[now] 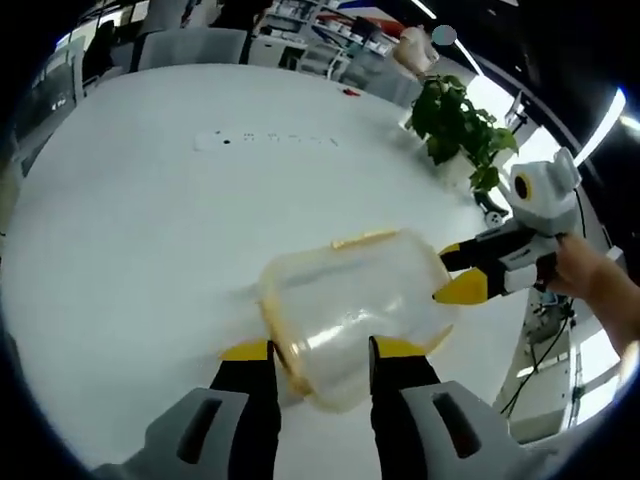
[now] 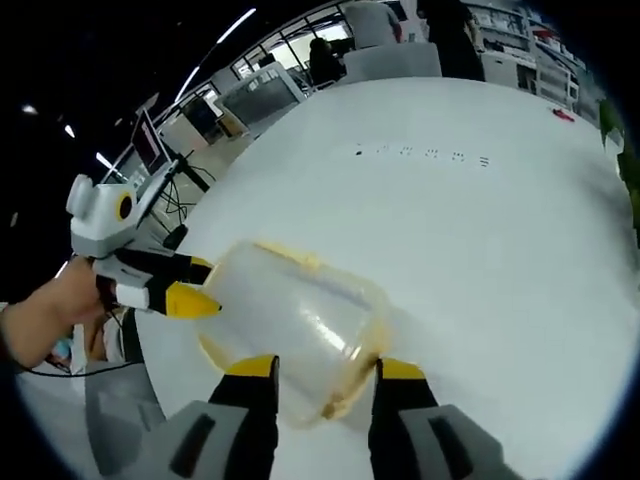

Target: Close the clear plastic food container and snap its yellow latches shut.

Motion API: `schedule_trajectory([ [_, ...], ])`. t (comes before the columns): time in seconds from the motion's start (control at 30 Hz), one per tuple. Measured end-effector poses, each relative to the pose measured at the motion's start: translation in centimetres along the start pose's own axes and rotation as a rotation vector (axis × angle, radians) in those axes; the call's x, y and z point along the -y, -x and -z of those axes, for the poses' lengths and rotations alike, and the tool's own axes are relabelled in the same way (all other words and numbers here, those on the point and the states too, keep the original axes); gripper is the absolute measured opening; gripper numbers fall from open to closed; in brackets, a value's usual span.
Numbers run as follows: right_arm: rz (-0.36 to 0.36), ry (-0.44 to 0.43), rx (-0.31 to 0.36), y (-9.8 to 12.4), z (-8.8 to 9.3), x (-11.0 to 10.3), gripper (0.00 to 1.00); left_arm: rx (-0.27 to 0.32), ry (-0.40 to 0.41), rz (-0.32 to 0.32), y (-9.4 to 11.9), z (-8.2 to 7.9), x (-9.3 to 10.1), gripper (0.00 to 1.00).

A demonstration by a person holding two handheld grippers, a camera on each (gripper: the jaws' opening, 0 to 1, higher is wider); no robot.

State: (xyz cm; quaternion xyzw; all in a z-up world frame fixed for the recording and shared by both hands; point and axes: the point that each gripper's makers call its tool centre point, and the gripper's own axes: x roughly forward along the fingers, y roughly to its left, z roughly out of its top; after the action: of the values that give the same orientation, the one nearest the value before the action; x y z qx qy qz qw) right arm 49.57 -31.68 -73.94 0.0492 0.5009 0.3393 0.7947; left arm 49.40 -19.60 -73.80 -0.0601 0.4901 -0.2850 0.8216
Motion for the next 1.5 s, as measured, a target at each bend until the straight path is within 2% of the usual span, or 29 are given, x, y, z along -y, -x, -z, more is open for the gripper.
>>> schedule_trajectory([
  [0.03,-0.05,-0.049,0.001,-0.4,-0.3,-0.9,0.29,0.03,-0.028,0.0,-0.4,-1.0,0.1,0.31],
  [0.07,0.004,-0.001,-0.022,-0.8,0.1,0.0,0.28,0.002,-0.003,-0.003,-0.2,-0.6,0.1,0.31],
  [0.2,-0.007,-0.013,-0.042,-0.8,0.3,0.1,0.29,-0.006,-0.002,-0.001,-0.3,-0.7,0.0,0.32],
  [0.33,-0.004,-0.037,-0.014,-0.5,0.4,0.2,0.3,0.01,0.0,0.006,-0.3,-0.7,-0.1,0.32],
  [0.47,0.025,-0.043,-0.019,-0.2,0.5,-0.2,0.3,-0.005,0.003,0.013,-0.4,-0.9,-0.2,0.32],
  [0.73,0.026,-0.079,-0.01,0.2,0.7,-0.1,0.32,-0.007,-0.015,0.021,-0.3,-0.9,-0.3,0.33],
  [0.83,0.023,-0.108,-0.012,0.4,0.7,0.0,0.33,0.002,0.009,0.035,-0.4,-1.0,-0.5,0.34],
  [0.97,0.038,-0.059,-0.026,0.6,0.4,0.0,0.34,0.003,0.039,0.044,-0.3,-1.1,-0.7,0.34],
  [1.1,0.039,-0.044,-0.036,1.0,0.4,0.2,0.28,0.003,0.03,0.056,-0.2,-0.9,-0.6,0.34],
  [1.17,0.042,-0.005,-0.031,1.6,0.0,0.3,0.3,0.026,-0.005,0.064,0.6,-1.4,-0.4,0.35],
  [1.23,0.032,0.008,-0.043,1.7,0.0,0.1,0.34,0.042,-0.012,0.067,1.0,-1.9,-0.5,0.41],
  [1.3,0.029,0.032,-0.051,1.9,-0.1,0.1,0.31,0.06,0.007,0.111,1.4,-2.4,0.1,0.42],
  [1.4,0.04,0.074,-0.045,2.3,-0.5,0.0,0.34,0.067,-0.064,0.093,1.9,-2.8,-0.2,0.4],
  [1.5,0.052,0.169,-0.094,2.4,-0.2,0.1,0.34,0.05,-0.118,0.117,2.2,-2.7,0.4,0.4],
])
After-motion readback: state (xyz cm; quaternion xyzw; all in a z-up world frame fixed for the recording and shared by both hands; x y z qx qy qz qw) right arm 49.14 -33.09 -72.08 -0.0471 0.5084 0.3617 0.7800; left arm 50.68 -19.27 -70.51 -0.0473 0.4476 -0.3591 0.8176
